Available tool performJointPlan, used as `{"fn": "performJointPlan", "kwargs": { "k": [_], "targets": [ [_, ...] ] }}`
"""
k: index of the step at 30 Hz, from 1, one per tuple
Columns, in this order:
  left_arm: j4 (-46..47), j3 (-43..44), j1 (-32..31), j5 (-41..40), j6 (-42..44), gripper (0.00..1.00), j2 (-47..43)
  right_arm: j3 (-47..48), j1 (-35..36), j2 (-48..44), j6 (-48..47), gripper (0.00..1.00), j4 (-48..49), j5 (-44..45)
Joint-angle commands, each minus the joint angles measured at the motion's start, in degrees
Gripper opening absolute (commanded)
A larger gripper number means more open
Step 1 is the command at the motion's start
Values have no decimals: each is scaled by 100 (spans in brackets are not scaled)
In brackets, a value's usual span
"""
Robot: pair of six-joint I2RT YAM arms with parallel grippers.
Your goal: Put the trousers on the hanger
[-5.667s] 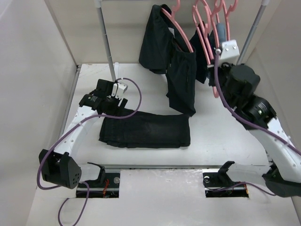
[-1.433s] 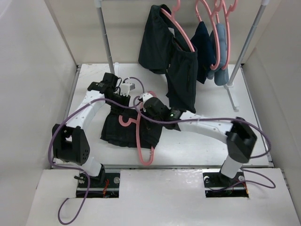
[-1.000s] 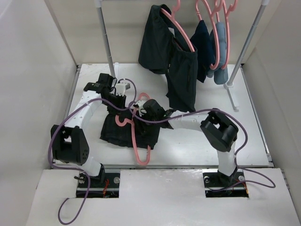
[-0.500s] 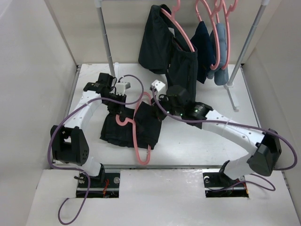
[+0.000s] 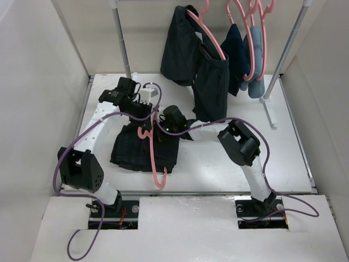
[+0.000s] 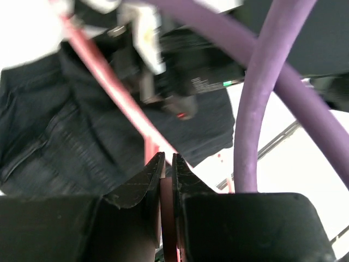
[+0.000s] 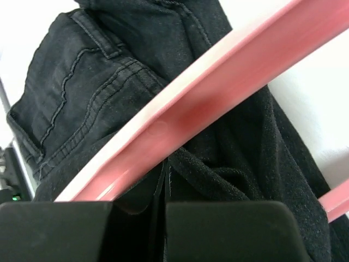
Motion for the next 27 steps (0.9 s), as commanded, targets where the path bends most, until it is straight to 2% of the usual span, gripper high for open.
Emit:
{"fn": "performJointPlan", "kwargs": {
  "k": [1, 7, 8, 10, 11, 12, 13, 17, 18, 19, 22, 27],
  "targets": [
    [2, 323, -468, 508, 291, 0, -148, -63, 215, 179, 384, 0, 382, -449],
    [64, 254, -468, 430, 238, 0, -253, -1029, 215, -1472, -432, 1, 225, -36],
    [134, 253, -468, 317, 151, 0, -323, -1118, 215, -1718, -565, 12, 93, 147],
    [134, 253, -468, 106, 63, 0, -385, -1294, 215, -2358, -942, 26, -449, 412],
    [134, 253, -468, -61, 62, 0, -385, -1294, 215, -2519, -1058, 42, -610, 500],
    [134, 253, -468, -123, 1, 0, -385, -1355, 215, -2643, -1154, 50, -759, 562],
    [187, 253, -468, -176, 1, 0, -385, -1356, 154, -2713, -1269, 56, -1065, 466],
    [239, 323, -468, -344, -131, 0, -324, -1048, 223, -2767, -1875, 67, -1883, 1],
    [240, 323, -468, -344, -192, 0, -324, -1048, 293, -2767, -1876, 75, -1886, -70],
    [240, 323, -468, -344, -193, 0, -324, -1048, 433, -2715, -1824, 76, -1886, -227],
    [293, 323, -468, -344, -245, 0, -271, -1162, 566, -2521, -1280, 86, -1298, -369],
    [293, 376, -468, -344, -245, 0, -271, -935, 566, -1942, -497, 86, -553, -553]
  ]
}}
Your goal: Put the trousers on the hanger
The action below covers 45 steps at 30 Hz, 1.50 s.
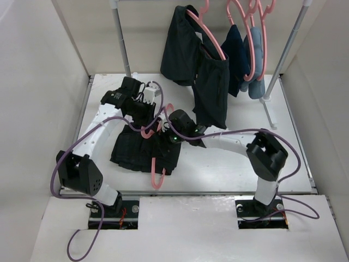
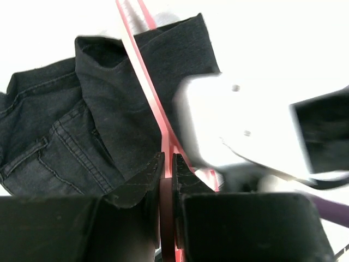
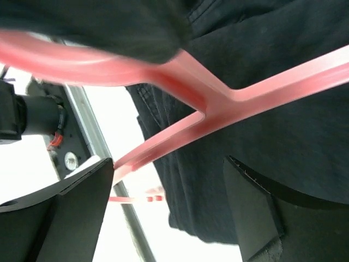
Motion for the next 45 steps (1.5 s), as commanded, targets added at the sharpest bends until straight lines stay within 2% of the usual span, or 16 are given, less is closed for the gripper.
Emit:
{"fn": "performJointPlan", "kwargs": {
  "k": [1, 4, 6, 8, 12, 15, 16, 19, 22, 23, 27, 32, 35, 38, 42, 45],
  "targets": [
    [150, 208, -29, 17, 41, 0, -79, 314, 110, 230, 491, 86, 881, -449],
    [150, 155, -29, 78, 41, 2, -131, 595, 110, 423, 606, 77, 970, -520],
    [150, 155, -29, 236, 41, 9, -184, 596, 57, 493, 773, 51, 970, -598],
    [150, 155, -29, 377, 111, 11, -245, 544, -4, 616, 983, 43, 1040, -721],
    [150, 155, -29, 273, 111, 5, -246, 438, -118, 616, 1152, 73, 1208, -1021],
    [150, 155, -29, 306, 111, 5, -193, 438, -119, 555, 1204, 71, 1208, -1021],
    [150, 155, -29, 481, 111, 11, -193, 438, -119, 555, 1257, 43, 1208, -1021],
    [63, 408, -29, 544, 242, 50, -140, 263, -338, 494, 1564, 0, 1400, -1179],
    [-96, 829, -29, 465, 243, 96, -210, -483, -663, 213, 2377, 0, 2364, -1521],
    [-96, 979, 76, 570, 243, 100, -271, -746, -751, 134, 2678, 0, 2873, -1800],
    [454, 1482, 717, 1255, -55, 100, -745, -2003, -1164, 10, 3989, 0, 5326, -2224],
    [1845, 175, 1675, 1590, -636, 100, -1581, -2655, -1305, 413, 5375, 0, 8257, -2357],
    [1908, -696, 1729, 1248, -514, 79, -1311, -2919, -1367, 729, 5800, 0, 9316, -2357],
    [1541, -1181, 1502, 1116, -110, 67, -697, -2990, -1367, 932, 6021, 0, 9723, -2357],
    [1346, -1409, 396, 651, 199, 80, -194, -3113, -1367, 1012, 6091, 0, 9874, -2410],
    [1679, -1550, 209, 132, 121, 86, 0, -3113, -1367, 1012, 6039, 0, 9821, -2410]
  ]
}}
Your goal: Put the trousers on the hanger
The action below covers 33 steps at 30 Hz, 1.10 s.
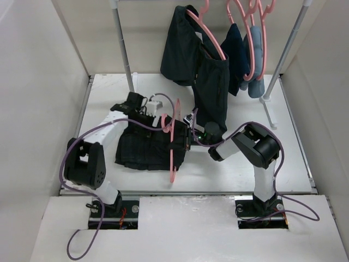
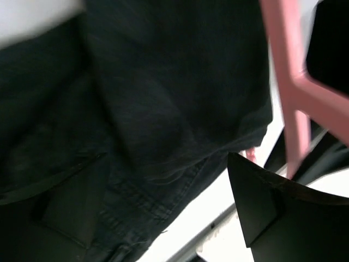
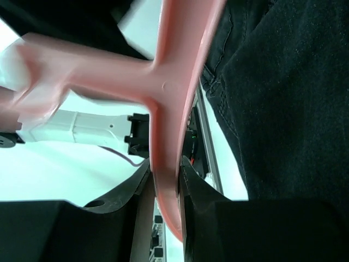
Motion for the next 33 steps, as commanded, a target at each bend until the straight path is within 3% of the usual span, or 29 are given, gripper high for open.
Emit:
{"fn": "performJointPlan", "kwargs": {
  "k": [1, 6, 12, 14, 17, 24, 28, 29, 33],
  "targets": [
    [58, 19, -233, -406, 135, 86, -156, -40, -36, -48, 72, 0, 1748, -132],
    [58, 80, -408, -529, 135, 86, 487, -102, -36, -373, -420, 0, 992, -132],
    [58, 19, -813, -679, 188, 77, 944, -102, -36, -576, -763, 0, 367, -132],
    [58, -34, -813, -601, 249, 53, 1023, -102, -36, -637, -825, 0, 262, -79],
    [-64, 115, -761, -468, 249, 0, 920, -102, -89, -751, -1009, 0, -28, -27],
    [-784, 783, -497, -415, 460, 0, 120, -760, -439, -1322, -1299, 0, -783, 359],
    [-1417, 1257, -374, -144, 785, 0, -468, -876, -581, -1823, -1878, 0, -2099, 763],
    [-1558, 1371, -374, -38, 873, 0, -548, -797, -581, -1998, -2245, 0, -2843, 878],
    [-2261, 2047, -374, 559, 1321, 0, -856, -200, -414, -2131, -2906, 0, -4193, 1405]
  ]
}}
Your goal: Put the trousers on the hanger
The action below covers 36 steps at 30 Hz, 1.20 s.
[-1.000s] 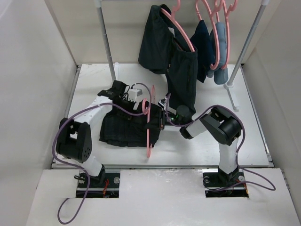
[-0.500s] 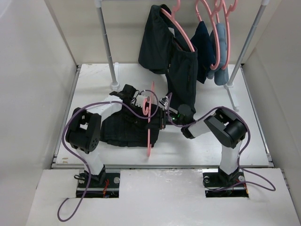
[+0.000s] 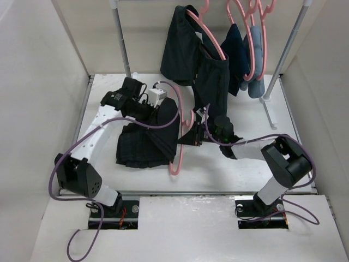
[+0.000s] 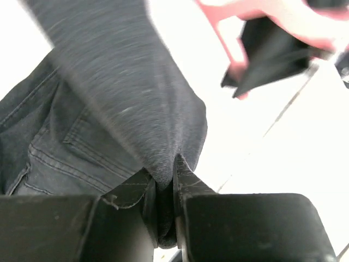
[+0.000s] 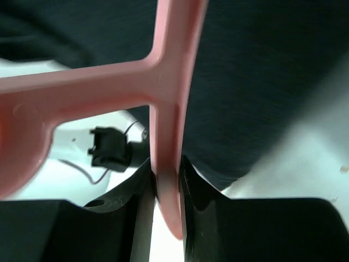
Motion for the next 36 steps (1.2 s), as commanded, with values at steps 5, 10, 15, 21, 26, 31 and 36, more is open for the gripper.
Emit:
{"fn": "performJointPlan", "kwargs": {
  "k": [5, 10, 15, 21, 26, 31, 36],
  "targets": [
    [-1109, 1089, 319, 642, 612, 0, -705, 594, 144, 63, -703, 0, -1610, 1128],
    [-1366, 1442, 890, 116, 665, 0, -758, 532, 91, 573, -666, 0, -1610, 1129],
    [-1295, 985, 1330, -797, 594, 0, -978, 682, 320, 302, -894, 0, -2241, 1751],
    [-936, -319, 1656, -2159, 602, 0, -1144, 866, 425, 73, -1027, 0, -3042, 2174],
    [115, -2158, 1911, -3881, 805, 0, -1206, 909, 425, -603, -1237, 0, -3875, 2911],
    [1585, -3733, 1911, -4913, 946, 0, -759, 1235, 645, -1244, -1615, 0, -4624, 3326],
    [1510, -3411, 1780, -4211, 657, 47, -319, 1823, 1057, -1378, -1730, 0, -5001, 3466]
  ]
}}
